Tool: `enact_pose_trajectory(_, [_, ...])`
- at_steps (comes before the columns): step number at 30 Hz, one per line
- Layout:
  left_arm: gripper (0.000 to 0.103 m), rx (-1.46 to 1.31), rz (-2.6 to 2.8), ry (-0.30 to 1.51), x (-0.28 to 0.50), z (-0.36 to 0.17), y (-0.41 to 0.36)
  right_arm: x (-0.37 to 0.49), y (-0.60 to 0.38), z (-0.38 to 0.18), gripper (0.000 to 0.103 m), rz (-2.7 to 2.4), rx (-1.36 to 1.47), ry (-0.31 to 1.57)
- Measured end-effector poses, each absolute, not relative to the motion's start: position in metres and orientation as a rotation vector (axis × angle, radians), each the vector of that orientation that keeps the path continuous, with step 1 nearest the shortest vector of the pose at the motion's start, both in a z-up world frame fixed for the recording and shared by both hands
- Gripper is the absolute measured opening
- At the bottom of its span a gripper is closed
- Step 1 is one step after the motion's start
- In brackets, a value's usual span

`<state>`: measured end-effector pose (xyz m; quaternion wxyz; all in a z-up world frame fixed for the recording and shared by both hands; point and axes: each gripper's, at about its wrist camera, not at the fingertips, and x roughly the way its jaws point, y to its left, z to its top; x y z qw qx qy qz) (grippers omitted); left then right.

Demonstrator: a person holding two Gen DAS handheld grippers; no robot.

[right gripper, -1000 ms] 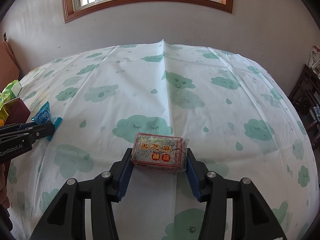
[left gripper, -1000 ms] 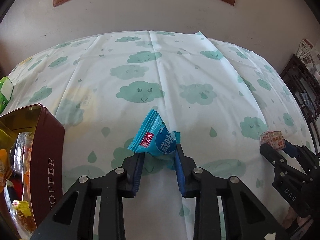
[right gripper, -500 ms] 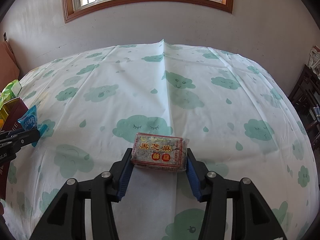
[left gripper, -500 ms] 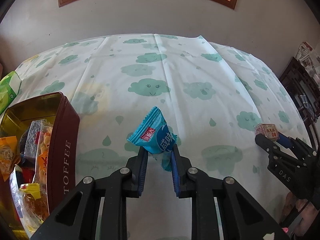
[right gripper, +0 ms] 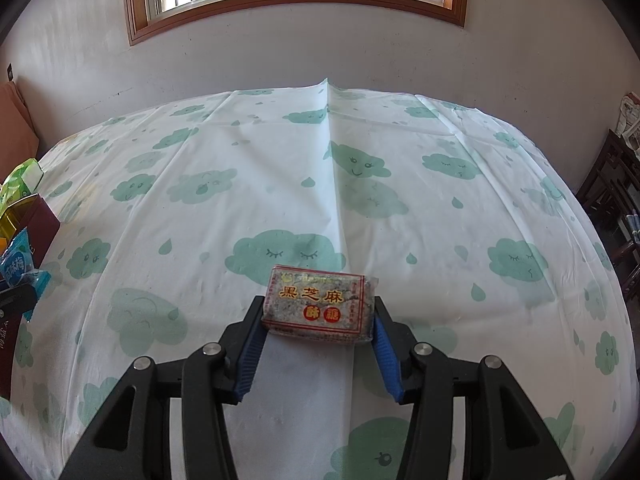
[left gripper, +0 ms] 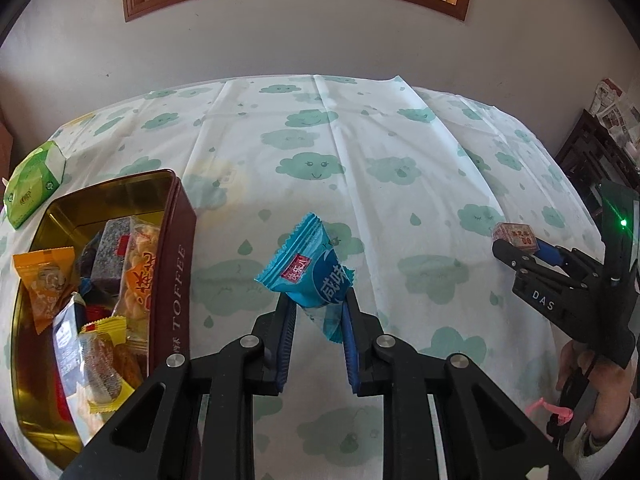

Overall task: Organize snacks
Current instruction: 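Carry the blue candy packet into the tin and open the left tool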

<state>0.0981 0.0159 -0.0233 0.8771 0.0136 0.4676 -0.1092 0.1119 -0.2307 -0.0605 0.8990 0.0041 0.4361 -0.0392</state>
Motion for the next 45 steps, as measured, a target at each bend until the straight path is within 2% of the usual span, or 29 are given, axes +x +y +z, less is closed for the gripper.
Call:
enact_pose_trajectory(16, [0.019,0.065,-0.17,0.931,0.066,0.01,0.063,0.112,-0.23,-0.06,0.051,-0.082,0.007,0.903])
enact_pose_trajectory(26, [0.019,0.064,-0.084,0.916,0.06,0.018,0.122,0.112,-0.231,-0.06,0.051,-0.081,0.008,0.903])
enact_pose_trajectory(36, [0.019,0.061,0.015,0.954,0.052,0.006,0.183,0.112,-0.23,-0.06,0.051,-0.082,0.007,0.903])
enact_pose_trajectory(45, [0.019,0.085,0.051,1.009,0.048,-0.013,0.199,0.112,-0.23,-0.06,0.051,-0.082,0.006,0.903])
